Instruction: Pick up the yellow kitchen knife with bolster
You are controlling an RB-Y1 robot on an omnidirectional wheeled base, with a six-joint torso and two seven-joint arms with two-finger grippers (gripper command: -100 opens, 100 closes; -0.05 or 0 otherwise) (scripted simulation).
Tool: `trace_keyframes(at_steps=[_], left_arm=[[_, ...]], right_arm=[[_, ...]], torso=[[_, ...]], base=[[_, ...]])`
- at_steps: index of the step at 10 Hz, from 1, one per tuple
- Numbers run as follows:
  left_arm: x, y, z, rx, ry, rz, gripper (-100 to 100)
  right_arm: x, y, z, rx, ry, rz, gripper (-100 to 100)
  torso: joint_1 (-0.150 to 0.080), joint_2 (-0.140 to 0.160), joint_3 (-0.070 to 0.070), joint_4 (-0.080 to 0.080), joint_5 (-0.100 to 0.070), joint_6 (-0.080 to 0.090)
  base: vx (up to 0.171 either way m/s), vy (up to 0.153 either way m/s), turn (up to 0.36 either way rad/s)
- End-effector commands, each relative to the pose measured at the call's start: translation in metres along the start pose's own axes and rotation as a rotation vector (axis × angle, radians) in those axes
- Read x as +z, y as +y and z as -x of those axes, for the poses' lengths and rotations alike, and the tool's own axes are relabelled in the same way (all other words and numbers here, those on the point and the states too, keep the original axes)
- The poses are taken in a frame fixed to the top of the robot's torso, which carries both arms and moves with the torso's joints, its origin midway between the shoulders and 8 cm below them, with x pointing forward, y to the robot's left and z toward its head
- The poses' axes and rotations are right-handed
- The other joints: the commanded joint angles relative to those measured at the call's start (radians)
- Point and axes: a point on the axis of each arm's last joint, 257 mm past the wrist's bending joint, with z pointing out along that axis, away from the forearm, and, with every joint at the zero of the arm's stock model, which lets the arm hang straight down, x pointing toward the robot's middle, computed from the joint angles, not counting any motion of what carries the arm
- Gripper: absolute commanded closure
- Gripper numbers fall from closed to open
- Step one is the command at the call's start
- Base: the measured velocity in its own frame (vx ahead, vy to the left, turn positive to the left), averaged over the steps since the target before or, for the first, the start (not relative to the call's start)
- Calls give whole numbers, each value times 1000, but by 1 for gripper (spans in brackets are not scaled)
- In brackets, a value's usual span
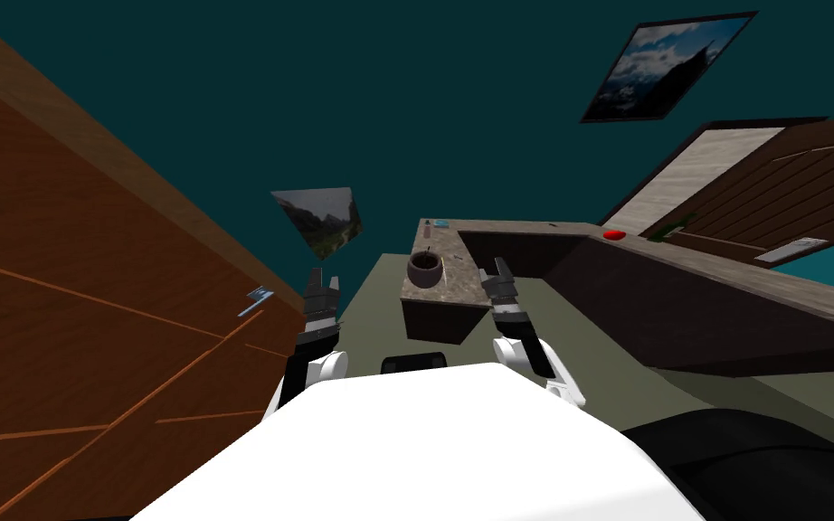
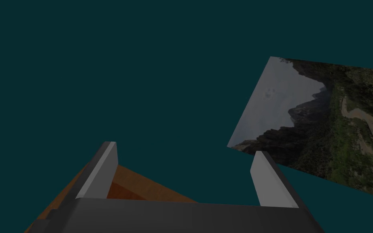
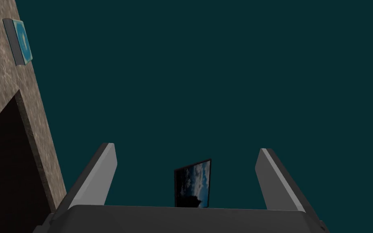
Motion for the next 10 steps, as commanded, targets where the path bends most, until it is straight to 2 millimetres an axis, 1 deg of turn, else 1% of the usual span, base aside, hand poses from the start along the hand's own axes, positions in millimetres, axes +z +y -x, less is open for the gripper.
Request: trace_keyframes(at_steps=[1,2,3,4,5,6,7,8,9,10], left_arm=[[0,0,0,0,0,0,0],[0,0,0,0,0,0,0],[0,0,0,0,0,0,0],[0,0,0,0,0,0,0],[0,0,0,0,0,0,0],[0,0,0,0,0,0,0],[0,0,0,0,0,0,0],[0,0,0,0,0,0,0],[0,0,0,0,0,0,0],[0,0,0,0,0,0,0]], right_arm=[[-5,-20,8,1,5,-76,-100],[-5,-26,9,1,-1,-100,-100],[-11,-41,18,2,2,-156,-100],[-12,-47,20,2,-4,-179,-100],[-13,-49,21,2,-6,-186,-100],[-21,-67,32,2,-11,-257,-100],[-22,-72,34,2,-16,-277,-100],[-32,-87,47,4,-24,-339,-100],[-34,-93,49,2,-30,-364,-100],[-34,-95,49,2,-33,-371,-100]], torso=[[0,0,0,0,0,0],[1,0,0,0,0,0],[-1,0,0,0,0,0],[-1,-1,0,0,0,1],[-1,-1,-1,0,0,0],[-4,-2,-1,0,-1,0],[-3,-1,-1,0,-1,0],[-3,-2,-1,0,-1,0],[0,-2,-1,0,0,0],[0,-2,-1,0,0,0]], base=[[-33,139,-111],[-32,114,-77],[-19,116,-141],[-17,106,-70],[-14,50,15],[-23,80,-114],[-13,96,-93],[-14,143,-140],[-10,129,-76],[-3,63,9]])
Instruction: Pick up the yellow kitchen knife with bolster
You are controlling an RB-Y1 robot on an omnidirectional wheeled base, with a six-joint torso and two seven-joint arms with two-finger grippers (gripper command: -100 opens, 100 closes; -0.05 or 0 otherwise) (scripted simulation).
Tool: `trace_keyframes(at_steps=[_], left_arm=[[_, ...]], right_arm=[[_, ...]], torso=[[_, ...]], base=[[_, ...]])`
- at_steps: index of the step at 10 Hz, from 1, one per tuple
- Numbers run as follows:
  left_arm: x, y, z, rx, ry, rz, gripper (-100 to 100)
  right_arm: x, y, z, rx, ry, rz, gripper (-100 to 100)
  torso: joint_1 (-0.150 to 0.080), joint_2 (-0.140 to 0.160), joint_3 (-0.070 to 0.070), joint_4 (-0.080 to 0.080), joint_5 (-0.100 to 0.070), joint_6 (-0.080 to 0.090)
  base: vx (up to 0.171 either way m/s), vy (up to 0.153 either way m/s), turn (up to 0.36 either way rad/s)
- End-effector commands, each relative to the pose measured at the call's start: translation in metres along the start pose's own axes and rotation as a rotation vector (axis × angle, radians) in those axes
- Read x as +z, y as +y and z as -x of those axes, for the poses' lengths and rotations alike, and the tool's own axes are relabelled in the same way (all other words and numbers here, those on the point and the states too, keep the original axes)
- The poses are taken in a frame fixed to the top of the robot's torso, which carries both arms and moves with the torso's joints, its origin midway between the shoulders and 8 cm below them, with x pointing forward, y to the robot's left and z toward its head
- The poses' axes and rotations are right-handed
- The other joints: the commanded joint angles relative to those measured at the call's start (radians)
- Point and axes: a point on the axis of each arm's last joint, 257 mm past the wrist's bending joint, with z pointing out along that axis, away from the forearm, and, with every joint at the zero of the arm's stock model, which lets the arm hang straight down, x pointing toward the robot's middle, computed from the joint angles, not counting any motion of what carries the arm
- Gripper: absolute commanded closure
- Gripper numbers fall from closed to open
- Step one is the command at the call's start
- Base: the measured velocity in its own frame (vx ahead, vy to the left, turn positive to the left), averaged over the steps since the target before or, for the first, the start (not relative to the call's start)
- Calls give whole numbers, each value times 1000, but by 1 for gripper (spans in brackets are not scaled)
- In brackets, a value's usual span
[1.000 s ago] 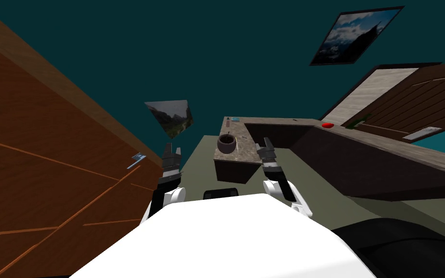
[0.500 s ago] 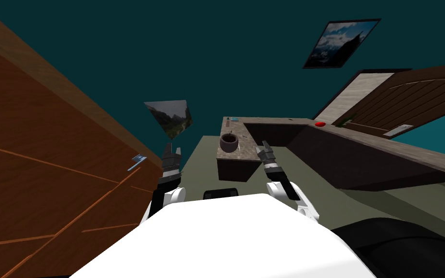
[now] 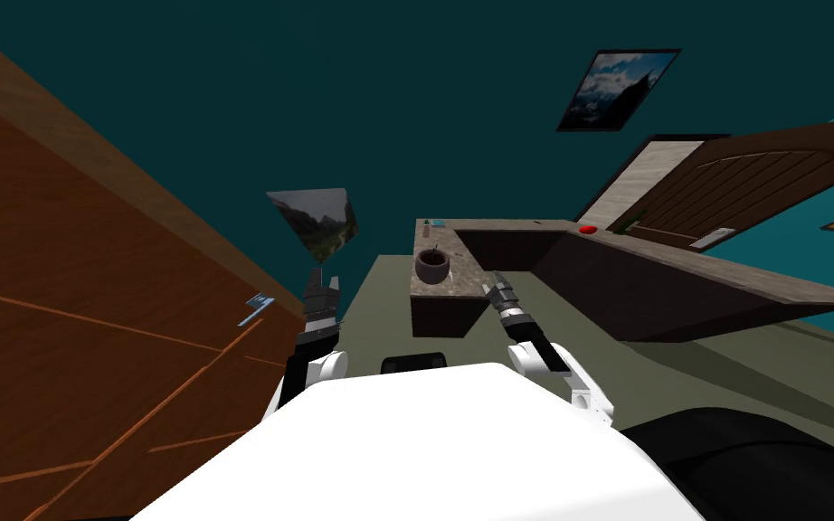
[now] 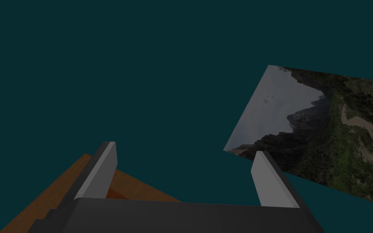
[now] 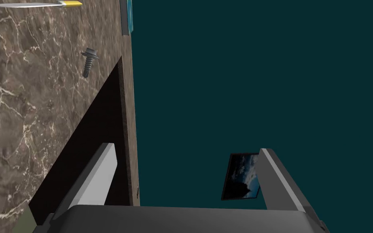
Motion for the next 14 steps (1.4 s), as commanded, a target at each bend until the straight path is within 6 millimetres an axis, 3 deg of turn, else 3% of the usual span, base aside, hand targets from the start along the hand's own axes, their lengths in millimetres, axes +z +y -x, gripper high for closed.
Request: trace_keyframes(at_steps=[1,2,3,5,8,10,11,13,14], left_arm=[[0,0,0,0,0,0,0],[0,0,0,0,0,0,0],[0,0,0,0,0,0,0],[0,0,0,0,0,0,0],[0,0,0,0,0,0,0],[0,0,0,0,0,0,0],[0,0,0,0,0,0,0],[0,0,0,0,0,0,0],[0,0,0,0,0,0,0]], right_arm=[[-4,-21,16,2,-15,-78,-100],[-5,-28,18,2,-25,-106,-100],[-11,-44,35,6,-41,-167,-100],[-12,-53,38,6,-53,-204,-100],[-30,-88,80,19,-113,-351,-100],[-35,-99,84,18,-131,-397,-100],[-45,-110,105,29,-163,-453,-100],[-50,-119,109,28,-179,-492,-100],[-62,-128,130,41,-217,-545,-100]], torso=[[0,0,0,0,0,0],[2,0,0,0,0,1],[2,0,0,0,0,0],[3,-1,-1,0,1,0],[2,-2,-1,0,0,0],[4,-4,-2,-1,1,0],[0,-3,-2,-1,0,0],[2,-3,-2,-1,0,0],[-1,-2,-1,-1,0,0]], base=[[2,108,-114],[-2,112,-91],[-1,130,-126],[7,93,-32],[26,121,-99],[31,98,-35],[28,85,-87],[17,88,-38],[47,97,-74]])
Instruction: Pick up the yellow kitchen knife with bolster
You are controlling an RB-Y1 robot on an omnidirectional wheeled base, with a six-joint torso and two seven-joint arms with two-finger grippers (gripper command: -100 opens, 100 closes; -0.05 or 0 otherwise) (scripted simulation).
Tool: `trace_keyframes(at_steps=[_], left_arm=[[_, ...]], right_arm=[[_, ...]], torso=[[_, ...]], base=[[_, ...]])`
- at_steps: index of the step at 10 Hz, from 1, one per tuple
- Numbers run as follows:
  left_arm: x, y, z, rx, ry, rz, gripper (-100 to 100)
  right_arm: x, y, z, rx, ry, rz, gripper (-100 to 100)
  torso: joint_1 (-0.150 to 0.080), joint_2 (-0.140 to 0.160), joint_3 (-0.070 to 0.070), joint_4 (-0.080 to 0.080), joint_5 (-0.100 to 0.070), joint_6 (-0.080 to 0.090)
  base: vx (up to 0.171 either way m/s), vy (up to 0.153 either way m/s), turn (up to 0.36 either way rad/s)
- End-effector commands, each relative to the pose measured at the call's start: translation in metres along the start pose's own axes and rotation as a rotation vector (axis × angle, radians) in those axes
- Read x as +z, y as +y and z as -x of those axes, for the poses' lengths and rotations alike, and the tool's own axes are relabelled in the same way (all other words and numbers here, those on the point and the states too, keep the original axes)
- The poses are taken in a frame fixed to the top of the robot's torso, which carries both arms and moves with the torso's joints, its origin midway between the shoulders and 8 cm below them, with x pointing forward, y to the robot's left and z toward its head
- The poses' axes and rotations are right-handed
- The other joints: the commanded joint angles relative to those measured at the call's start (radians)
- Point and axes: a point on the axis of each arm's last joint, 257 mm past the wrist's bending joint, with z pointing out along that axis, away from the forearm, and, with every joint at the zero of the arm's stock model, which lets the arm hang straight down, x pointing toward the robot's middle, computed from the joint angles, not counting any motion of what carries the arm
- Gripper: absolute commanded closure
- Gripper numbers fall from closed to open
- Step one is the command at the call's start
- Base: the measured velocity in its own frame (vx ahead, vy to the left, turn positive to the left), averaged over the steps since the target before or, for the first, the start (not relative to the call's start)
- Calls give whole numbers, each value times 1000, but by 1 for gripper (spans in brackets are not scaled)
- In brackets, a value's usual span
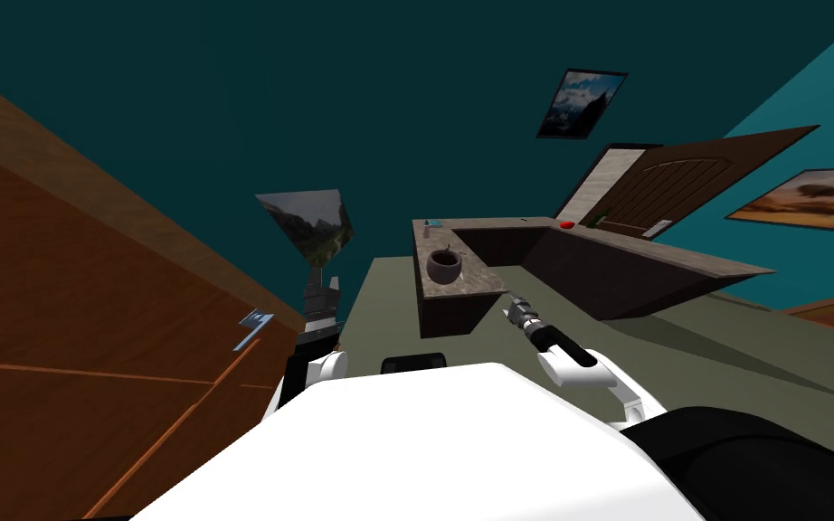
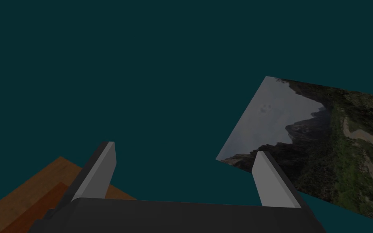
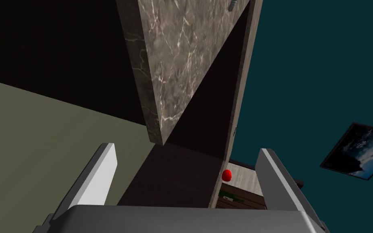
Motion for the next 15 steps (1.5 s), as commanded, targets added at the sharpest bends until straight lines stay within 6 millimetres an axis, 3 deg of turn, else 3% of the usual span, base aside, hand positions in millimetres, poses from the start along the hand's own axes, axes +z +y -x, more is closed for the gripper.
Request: trace_keyframes(at_steps=[1,2,3,5,6,8,9,11,12,15], left_arm=[[0,0,0,0,0,0,0],[0,0,0,0,0,0,0],[0,0,0,0,0,0,0],[0,0,0,0,0,0,0],[0,0,0,0,0,0,0],[0,0,0,0,0,0,0],[0,0,0,0,0,0,0],[0,0,0,0,0,0,0],[0,0,0,0,0,0,0],[0,0,0,0,0,0,0]], right_arm=[[-1,-14,13,12,-30,-55,-100],[-1,-18,15,12,-37,-70,-100],[-4,-30,39,33,-76,-125,-100],[-6,-38,43,33,-92,-159,-100],[-10,-48,66,59,-132,-207,-100],[-13,-57,70,59,-150,-245,-100],[-19,-64,93,90,-190,-285,-100],[-23,-75,97,91,-210,-328,-100],[-31,-82,119,127,-254,-370,-100],[-49,-102,144,169,-327,-469,-100]], torso=[[0,0,0,0,0,0],[1,-1,-1,0,0,0],[-1,0,0,0,0,-1],[1,-1,0,0,0,-1],[-1,0,0,0,0,-1],[2,-2,-1,0,1,0],[-1,-1,-1,0,0,-1],[1,-3,-2,-1,0,-1],[-3,-1,-1,0,0,-1],[4,-4,-2,-1,1,0]], base=[[59,108,-77],[32,59,-2],[50,97,-89],[34,85,-25],[45,111,-71],[58,99,-30],[89,116,-56],[50,76,-27],[77,88,-41],[90,142,-50]])
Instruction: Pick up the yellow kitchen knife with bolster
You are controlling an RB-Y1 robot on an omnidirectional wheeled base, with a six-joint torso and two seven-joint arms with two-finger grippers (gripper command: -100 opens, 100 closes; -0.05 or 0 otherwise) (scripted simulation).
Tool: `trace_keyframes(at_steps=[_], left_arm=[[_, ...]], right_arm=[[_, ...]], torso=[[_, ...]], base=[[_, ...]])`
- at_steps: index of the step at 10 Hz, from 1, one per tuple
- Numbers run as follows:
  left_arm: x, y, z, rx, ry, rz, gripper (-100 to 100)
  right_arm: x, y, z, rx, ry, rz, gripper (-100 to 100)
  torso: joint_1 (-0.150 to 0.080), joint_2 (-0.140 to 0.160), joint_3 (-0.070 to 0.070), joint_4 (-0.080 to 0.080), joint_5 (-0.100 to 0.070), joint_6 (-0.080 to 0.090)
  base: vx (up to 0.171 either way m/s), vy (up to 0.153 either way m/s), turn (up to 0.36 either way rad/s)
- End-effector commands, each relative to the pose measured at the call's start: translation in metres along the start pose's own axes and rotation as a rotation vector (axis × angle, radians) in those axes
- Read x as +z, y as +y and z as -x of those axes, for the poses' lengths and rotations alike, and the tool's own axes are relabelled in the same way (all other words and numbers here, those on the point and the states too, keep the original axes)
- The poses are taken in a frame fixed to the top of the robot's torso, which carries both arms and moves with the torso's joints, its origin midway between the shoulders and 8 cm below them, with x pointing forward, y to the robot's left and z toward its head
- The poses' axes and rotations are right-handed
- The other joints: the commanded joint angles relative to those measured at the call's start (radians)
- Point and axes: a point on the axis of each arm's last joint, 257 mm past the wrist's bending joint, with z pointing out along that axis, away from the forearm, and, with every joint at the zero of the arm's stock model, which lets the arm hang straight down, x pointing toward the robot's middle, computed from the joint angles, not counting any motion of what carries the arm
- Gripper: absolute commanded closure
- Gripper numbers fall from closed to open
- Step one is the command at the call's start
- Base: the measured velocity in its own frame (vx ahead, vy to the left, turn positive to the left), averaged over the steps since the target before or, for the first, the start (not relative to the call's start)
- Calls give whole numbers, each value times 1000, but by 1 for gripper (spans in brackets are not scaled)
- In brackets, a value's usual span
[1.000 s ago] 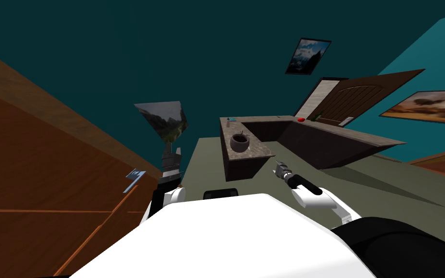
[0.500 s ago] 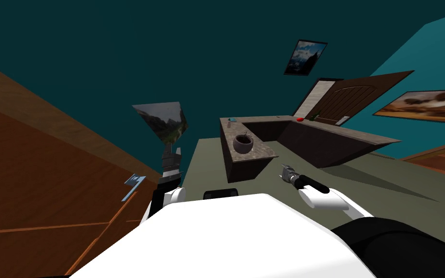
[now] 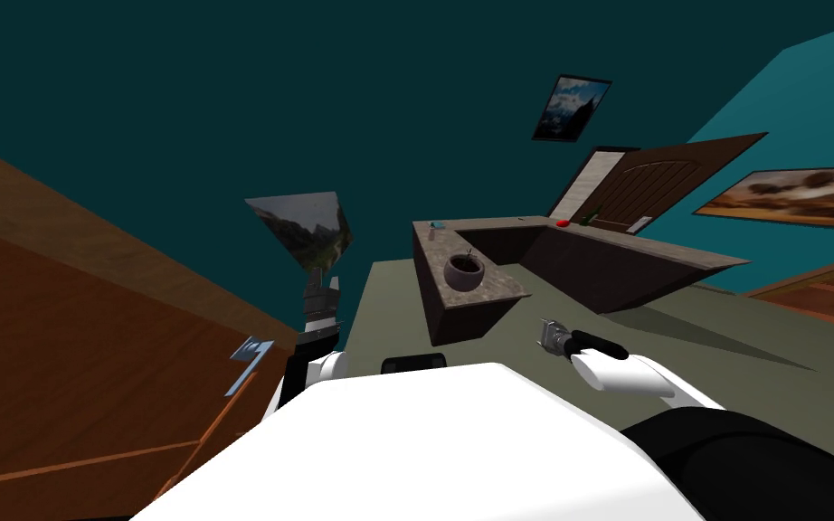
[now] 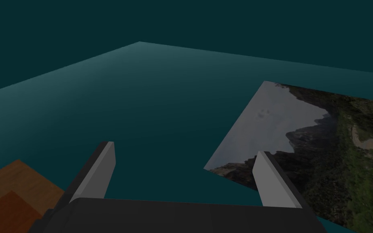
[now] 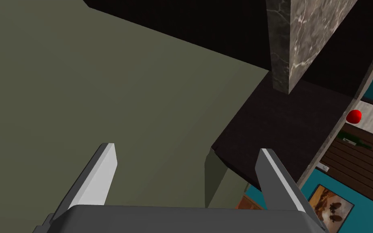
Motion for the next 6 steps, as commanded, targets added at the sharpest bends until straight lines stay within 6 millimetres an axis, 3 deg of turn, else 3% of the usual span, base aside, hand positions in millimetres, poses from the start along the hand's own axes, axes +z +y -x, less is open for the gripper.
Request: trace_keyframes(at_steps=[1,2,3,4,5,6], left_arm=[[0,0,0,0,0,0,0],[0,0,0,0,0,0,0],[0,0,0,0,0,0,0],[0,0,0,0,0,0,0],[0,0,0,0,0,0,0],[0,0,0,0,0,0,0]], right_arm=[[1,-8,10,7,-22,-35,-100],[-1,-15,32,54,-63,-81,-100],[-2,-22,36,54,-78,-107,-100],[-5,-27,56,102,-118,-149,-100],[-7,-34,59,105,-130,-174,-100],[-10,-37,77,154,-163,-202,-100]], torso=[[0,0,0,0,0,0],[-5,2,1,0,-1,0],[-3,1,1,0,-1,0],[-4,0,0,0,-1,0],[-2,-3,-2,-1,-1,0],[-1,-3,-2,-1,0,0]], base=[[60,61,2],[77,100,-31],[91,97,-33],[169,126,-30],[144,136,-27],[139,159,-25]])
